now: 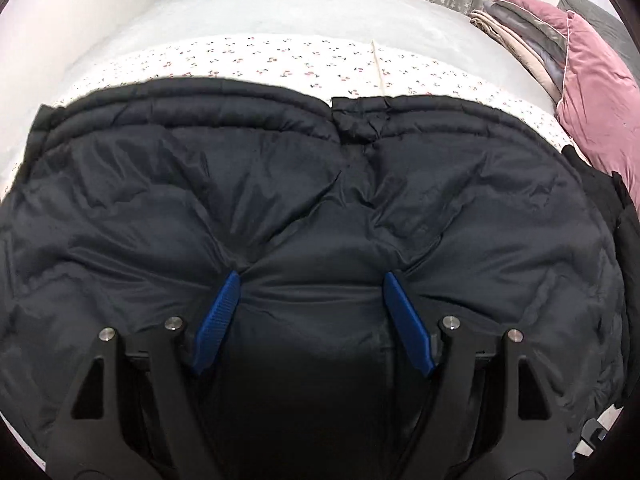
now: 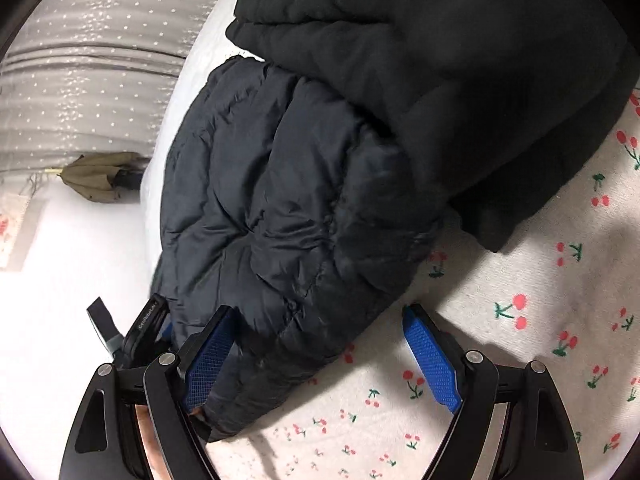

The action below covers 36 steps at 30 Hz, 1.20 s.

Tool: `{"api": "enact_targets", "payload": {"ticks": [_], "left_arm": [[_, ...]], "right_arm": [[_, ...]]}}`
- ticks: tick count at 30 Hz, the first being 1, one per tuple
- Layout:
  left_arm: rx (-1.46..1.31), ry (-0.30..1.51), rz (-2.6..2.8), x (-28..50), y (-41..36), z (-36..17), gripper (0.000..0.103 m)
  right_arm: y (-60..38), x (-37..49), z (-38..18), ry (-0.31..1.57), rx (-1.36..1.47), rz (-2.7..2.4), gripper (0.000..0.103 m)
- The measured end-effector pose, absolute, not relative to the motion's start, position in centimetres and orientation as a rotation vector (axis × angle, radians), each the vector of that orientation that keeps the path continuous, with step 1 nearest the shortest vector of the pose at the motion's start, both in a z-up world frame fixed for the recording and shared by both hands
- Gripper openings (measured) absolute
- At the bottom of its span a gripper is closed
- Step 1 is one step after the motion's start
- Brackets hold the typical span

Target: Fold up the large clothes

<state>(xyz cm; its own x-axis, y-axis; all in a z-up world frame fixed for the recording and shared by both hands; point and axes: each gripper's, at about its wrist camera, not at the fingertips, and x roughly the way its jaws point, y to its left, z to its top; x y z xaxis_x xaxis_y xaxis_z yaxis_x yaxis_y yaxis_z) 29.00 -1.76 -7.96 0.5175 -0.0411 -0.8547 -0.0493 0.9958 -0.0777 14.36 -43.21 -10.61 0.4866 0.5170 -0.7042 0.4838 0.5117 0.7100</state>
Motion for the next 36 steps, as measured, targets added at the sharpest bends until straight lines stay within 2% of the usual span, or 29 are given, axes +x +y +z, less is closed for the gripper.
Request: {"api": "enact_targets", "payload": {"ticks": [7,15,20,24,32,35,36], "left_arm": [[-0.108,1.019,0.023,28.4,-1.6,-7.6,0.075],[-0.153,0.991,-0.028,22.0,-0.9,-4.2,0.075],[-0.05,1.017,-0.03,18.0,-2.4,-5.1,0.075],[0.102,1.013,0.056,17.3,-4.1,-8.0,0.075],[0.065,0.994,0.007,17.1,-3.3,-8.4,0.075],[0.078,0.982,-0.014,16.9,-3.0,-8.4,0.075],[0.077,0.98,-0.017,16.8,-3.0,-8.4,0.075]], "right_arm": [[-41.5,15.3,-10.3,1.103,1.062,0.053,0.086],[-42.3,16.1,-9.5,1.012,1.13,0.062,0.087],[-42.0,16.3,-9.6,1.002,1.131,0.065,0.087],[-41.5,16.3,-9.7,0.991,1.132,0.058,0.087],[-40.8,16.7,-10.6,0.941,1.149,0.04,0.087],[-40.6,17.0,-10.0,0.902,1.144,0.06,0.082],[-40.5,17.0,-9.5,0.887,1.135,0.073,0.076]]}}
